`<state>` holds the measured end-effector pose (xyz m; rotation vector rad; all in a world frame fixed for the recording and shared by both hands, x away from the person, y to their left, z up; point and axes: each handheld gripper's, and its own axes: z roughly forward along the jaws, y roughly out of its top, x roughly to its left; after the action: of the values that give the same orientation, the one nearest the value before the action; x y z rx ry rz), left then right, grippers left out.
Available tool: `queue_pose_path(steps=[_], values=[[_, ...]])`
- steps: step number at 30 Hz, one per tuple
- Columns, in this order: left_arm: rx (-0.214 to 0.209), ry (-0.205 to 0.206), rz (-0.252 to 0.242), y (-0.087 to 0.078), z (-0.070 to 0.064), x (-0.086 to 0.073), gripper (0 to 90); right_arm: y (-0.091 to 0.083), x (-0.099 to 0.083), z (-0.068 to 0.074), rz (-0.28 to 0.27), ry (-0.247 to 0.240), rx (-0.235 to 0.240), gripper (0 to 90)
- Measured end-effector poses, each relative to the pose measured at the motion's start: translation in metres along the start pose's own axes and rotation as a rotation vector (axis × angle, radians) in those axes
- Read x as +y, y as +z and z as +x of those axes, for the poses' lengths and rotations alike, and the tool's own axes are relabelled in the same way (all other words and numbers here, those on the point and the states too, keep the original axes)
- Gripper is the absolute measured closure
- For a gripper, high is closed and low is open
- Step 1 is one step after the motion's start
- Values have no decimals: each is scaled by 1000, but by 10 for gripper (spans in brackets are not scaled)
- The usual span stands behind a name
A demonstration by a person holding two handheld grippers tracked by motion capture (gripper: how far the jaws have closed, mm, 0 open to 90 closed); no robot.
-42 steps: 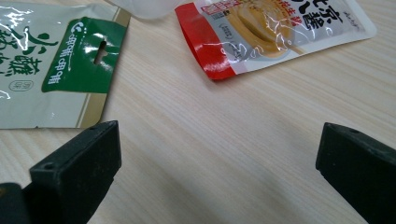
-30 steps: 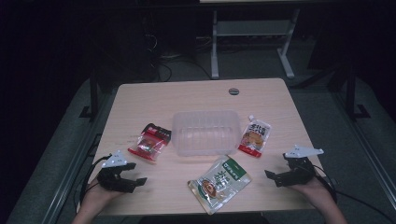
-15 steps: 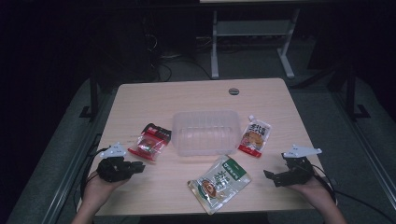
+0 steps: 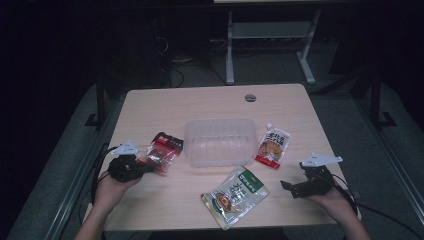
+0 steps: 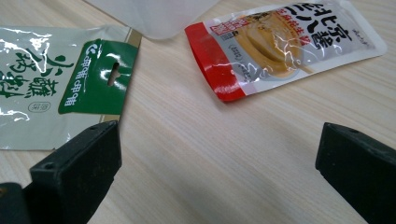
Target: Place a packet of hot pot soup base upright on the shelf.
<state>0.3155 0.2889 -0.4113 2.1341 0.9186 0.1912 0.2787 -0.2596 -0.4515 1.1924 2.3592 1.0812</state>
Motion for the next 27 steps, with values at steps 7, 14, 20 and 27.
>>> queue_pose_path(steps=[7,14,20,27], values=[[11,20,13,21,-2,15,898,0,0,-1,5,-2,5,0],[33,16,33,44,1,26,898,4,2,0,13,-6,14,0],[57,-10,70,62,6,28,898,3,0,-2,12,-5,16,0],[59,15,154,73,6,19,898,1,-2,-4,9,-5,13,0]])
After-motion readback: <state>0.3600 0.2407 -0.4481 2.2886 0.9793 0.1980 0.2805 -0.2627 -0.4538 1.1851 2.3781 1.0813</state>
